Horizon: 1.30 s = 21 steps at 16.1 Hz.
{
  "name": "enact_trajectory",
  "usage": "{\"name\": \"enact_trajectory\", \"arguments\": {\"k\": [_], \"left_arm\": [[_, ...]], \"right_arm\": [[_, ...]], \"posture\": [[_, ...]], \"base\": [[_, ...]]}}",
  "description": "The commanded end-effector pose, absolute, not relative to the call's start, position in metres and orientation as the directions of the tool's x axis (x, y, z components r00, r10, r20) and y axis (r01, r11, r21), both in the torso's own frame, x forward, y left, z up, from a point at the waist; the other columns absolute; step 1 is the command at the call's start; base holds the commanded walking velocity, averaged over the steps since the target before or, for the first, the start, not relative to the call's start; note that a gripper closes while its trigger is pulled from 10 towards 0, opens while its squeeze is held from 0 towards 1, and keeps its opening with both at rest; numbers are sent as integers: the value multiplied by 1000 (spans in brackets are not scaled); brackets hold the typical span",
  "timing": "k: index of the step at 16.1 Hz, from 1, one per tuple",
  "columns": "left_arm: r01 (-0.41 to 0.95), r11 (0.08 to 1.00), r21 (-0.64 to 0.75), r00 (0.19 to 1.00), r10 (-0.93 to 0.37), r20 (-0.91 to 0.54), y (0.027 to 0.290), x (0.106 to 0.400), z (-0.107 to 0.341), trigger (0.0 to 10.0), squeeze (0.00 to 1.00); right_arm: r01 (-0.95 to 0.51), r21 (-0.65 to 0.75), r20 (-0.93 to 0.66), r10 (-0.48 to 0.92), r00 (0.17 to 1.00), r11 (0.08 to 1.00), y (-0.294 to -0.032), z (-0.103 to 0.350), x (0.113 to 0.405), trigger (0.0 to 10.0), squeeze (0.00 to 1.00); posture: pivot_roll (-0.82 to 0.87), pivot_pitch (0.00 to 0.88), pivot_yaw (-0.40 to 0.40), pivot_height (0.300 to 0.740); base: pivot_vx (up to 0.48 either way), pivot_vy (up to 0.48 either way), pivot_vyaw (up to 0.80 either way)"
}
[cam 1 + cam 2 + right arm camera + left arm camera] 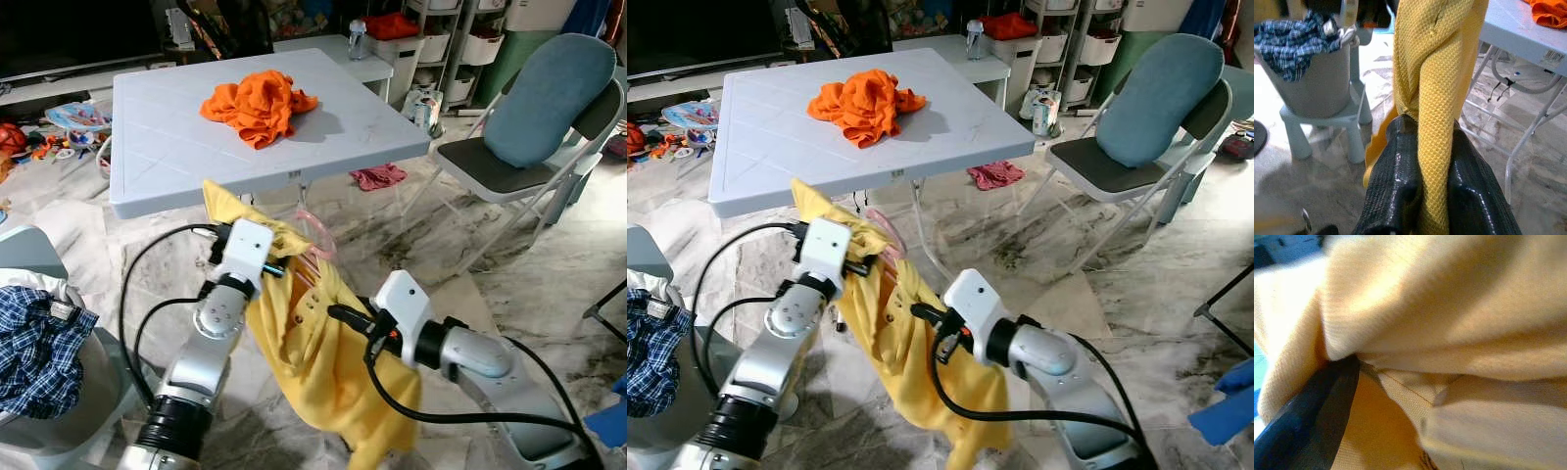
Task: Hang hanger
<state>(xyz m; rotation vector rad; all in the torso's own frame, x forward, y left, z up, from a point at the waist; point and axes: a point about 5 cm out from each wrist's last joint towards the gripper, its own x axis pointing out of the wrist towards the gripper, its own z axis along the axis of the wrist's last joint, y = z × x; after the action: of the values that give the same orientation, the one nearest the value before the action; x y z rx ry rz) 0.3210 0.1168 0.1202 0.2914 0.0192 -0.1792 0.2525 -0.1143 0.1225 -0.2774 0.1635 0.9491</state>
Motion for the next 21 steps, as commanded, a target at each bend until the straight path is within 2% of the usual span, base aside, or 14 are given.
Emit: {"name": "enact_trajectory", "arguments": {"k": [1,4,8,10,13,15,16,18,20,21], "left_arm": [[132,947,293,991,-117,-67,130,324,118,10000,0],[173,931,322,985,-157,-73,135,323,122,10000,0],[134,916,377,991,-115,-73,161,325,126,10000,0],[112,916,386,993,-93,-67,171,327,129,10000,0],[140,905,402,990,-118,-79,169,326,122,10000,0],[167,912,375,986,-148,-79,164,324,122,10000,0],[193,914,357,981,-174,-84,160,323,123,10000,0],[209,918,337,978,-189,-94,161,324,123,10000,0],[229,930,289,972,-205,-113,162,328,123,10000,0],[242,927,287,969,-214,-124,161,328,122,10000,0]], "right_arm": [[-811,-229,-208,786,582,539,-118,139,257,10000,0],[-708,-275,-295,644,706,650,-139,128,279,10000,0],[-708,-350,-377,600,705,613,-161,123,286,10000,0],[-746,-384,-436,605,666,545,-175,121,284,10000,0],[-786,-452,-485,623,614,422,-196,128,280,10000,0],[-825,-442,-535,636,557,351,-209,130,273,10000,0],[-861,-403,-560,661,499,309,-220,134,264,10000,0],[-901,-342,-558,715,422,265,-224,146,254,10000,0],[-898,-380,-593,686,422,223,-231,152,258,10000,0],[-916,-343,-582,720,379,205,-231,155,253,10000,0]], "posture": [[-105,0,0,740],[-96,0,1,740],[-87,0,-3,740],[-87,0,-3,740],[-89,0,-1,740],[-95,0,4,740],[-92,0,4,740],[-101,0,11,740],[-107,0,15,740],[-107,0,15,740]], "base": [[0,0,0],[0,0,0],[0,0,0],[0,0,0],[0,0,0],[0,0,0],[0,0,0],[0,0,0],[0,0,0],[0,0,0]]}}
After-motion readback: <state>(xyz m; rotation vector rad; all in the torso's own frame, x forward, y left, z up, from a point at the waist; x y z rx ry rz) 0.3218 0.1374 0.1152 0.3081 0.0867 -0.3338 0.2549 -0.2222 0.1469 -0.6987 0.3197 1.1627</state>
